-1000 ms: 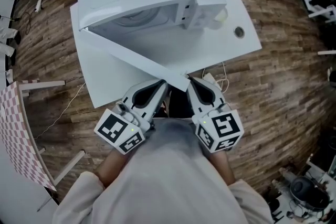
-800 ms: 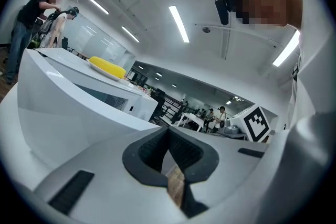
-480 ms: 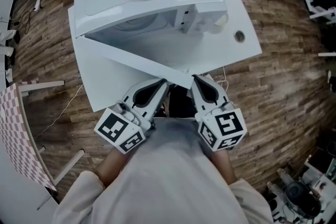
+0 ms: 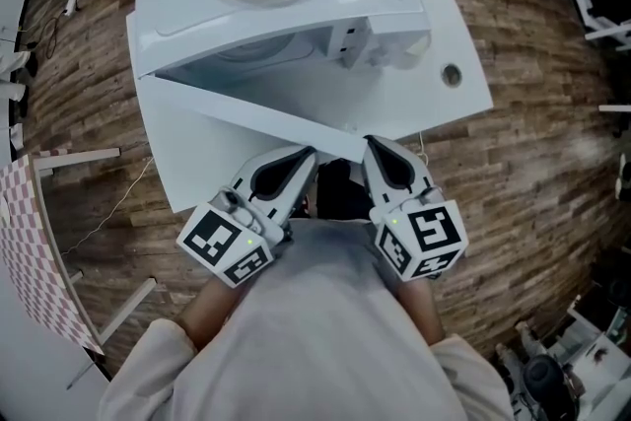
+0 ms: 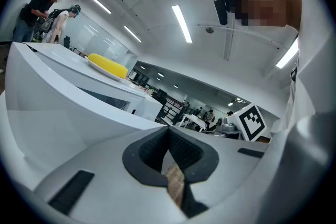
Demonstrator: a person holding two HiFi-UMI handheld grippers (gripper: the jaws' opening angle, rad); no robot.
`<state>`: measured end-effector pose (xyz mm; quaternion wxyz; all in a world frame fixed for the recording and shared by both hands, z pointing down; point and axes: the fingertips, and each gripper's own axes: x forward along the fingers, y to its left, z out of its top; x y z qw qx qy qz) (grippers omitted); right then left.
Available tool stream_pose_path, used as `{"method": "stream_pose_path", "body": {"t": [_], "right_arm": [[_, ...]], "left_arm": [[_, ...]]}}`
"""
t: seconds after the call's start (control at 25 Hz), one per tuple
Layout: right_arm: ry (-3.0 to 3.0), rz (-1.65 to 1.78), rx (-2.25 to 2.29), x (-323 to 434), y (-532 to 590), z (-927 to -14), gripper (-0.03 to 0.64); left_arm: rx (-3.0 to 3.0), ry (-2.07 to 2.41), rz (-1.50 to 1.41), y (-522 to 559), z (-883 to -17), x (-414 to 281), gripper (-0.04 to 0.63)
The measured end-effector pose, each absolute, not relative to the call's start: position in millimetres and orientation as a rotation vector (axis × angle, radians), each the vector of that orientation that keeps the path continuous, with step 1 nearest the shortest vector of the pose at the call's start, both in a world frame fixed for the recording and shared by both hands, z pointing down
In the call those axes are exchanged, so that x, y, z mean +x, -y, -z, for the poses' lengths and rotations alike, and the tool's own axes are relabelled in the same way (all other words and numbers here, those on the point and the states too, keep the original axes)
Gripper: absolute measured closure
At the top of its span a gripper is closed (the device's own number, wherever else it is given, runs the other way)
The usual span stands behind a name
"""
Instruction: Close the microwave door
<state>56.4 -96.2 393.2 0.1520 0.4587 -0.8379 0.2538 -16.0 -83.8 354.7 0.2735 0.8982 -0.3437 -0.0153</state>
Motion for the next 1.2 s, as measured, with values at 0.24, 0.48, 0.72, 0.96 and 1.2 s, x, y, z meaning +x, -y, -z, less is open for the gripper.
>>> {"method": "stream_pose_path", "body": {"t": [0.24,0.48,0.72,0.96,1.2], "right_arm": [[2.414,-0.729,1.312,60.5,110.2,-391.6,0.594],[2.419,-0.724,1.300,64.2,124.5,-392.2,0.594],[2.424,-0.721,1.274,65.1,134.5,-391.7,0.594],[2.445,-0.723,1.252,64.4,141.1,-392.0,0.594],[2.475,-0.736,1.210,64.9,149.1,-391.0,0.594]], "left_arm": [[2.413,0.920,0.041,94.7,-354.6,-9.5,0.576],[2.410,0.932,0.042,105.9,-353.5,-6.8,0.576],[2.403,0.942,0.053,114.1,-352.5,-3.3,0.577],[2.395,0.961,0.061,118.0,-352.8,-1.6,0.577],[2.382,0.987,0.058,124.7,-352.4,1.8,0.577]]}}
